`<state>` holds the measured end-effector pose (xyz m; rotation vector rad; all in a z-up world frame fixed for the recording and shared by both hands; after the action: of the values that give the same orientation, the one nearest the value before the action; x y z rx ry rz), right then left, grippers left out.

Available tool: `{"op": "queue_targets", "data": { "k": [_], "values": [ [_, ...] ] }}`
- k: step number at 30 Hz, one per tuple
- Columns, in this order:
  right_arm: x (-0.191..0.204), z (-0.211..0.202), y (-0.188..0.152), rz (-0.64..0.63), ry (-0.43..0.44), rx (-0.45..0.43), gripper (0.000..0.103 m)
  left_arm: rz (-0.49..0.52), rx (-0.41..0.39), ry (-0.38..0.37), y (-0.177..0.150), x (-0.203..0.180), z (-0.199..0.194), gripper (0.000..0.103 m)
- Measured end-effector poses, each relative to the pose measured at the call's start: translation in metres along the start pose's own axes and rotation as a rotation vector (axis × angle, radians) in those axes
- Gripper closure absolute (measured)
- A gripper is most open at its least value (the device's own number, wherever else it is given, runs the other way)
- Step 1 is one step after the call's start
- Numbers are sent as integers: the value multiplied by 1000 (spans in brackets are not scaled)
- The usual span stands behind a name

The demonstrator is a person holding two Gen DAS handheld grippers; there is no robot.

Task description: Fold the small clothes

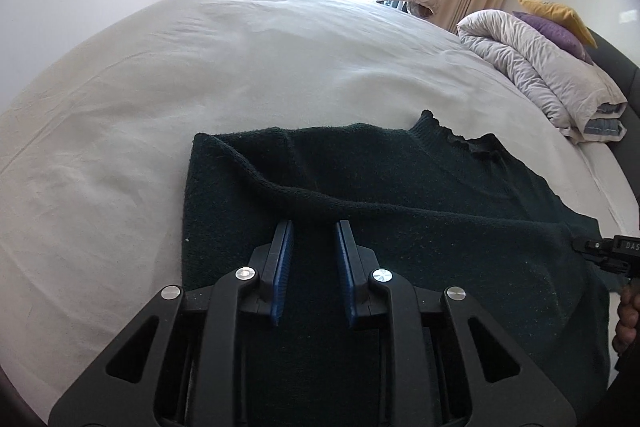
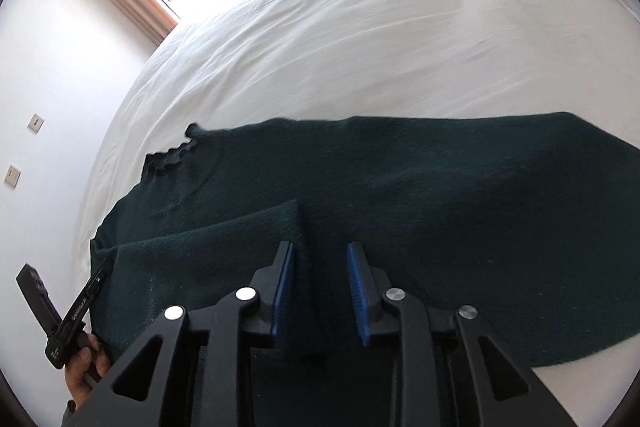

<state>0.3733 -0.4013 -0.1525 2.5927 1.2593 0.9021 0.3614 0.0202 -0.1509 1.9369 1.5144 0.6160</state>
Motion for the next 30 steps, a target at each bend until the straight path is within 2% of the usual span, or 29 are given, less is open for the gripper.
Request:
{"op": "queue_targets", "data": {
  "k": [1,3,7,9,11,12,13,15,17,18,20,22,23,25,28,30],
  "values": [
    [1,-13,0,1,17,-46,70,4,-3,5,0,-1,1,82],
    [15,-34,-11,-16,138,-60,70,9,-6,11,-2,-6,-1,82],
    [63,-32,-51,-153,296,40,71,18,-5,21,-7,-6,-4,82],
    [75,-12,-64,-181,314,102,69,17,-6,18,-7,-5,-4,82],
    [66,12,-65,-148,257,139,67,14,-7,13,-7,-4,-3,82],
    [50,24,-60,-98,232,157,70,14,-8,12,-7,-4,-2,82],
    [32,28,-54,-44,283,162,88,14,-8,12,-7,-5,-2,82],
    [-5,26,-40,68,339,169,103,14,-9,12,-7,-4,-1,82],
    [-45,8,-24,150,326,105,103,18,-9,14,-7,-4,-1,82],
    [-68,-6,-17,176,259,44,94,19,-8,15,-7,-4,0,82],
    [-118,-44,-1,267,250,-55,81,21,-8,16,-6,-3,1,82],
    [-167,-87,8,359,269,-165,46,24,-8,18,-6,-3,1,82],
    [-197,-111,11,408,273,-232,42,26,-7,21,-6,-3,2,82],
    [-250,-142,15,500,268,-296,41,34,-7,28,-6,-3,2,82],
    [-340,-170,14,707,284,-338,40,41,-6,36,-5,-4,3,82],
    [-381,-177,12,793,300,-351,40,46,-4,42,-5,-5,3,82]
  ]
}}
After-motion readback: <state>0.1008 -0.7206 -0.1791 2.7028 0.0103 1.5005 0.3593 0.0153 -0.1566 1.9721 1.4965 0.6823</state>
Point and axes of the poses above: each gripper's, at about its wrist camera, not at the fingertips, and z roughly the way its jaws point, x to its left, y to its top, the point moved 2 cm from there along z, roughly the way its jaws point, and after that the axes turned 15 degrees about z, right-handed, at the moved point
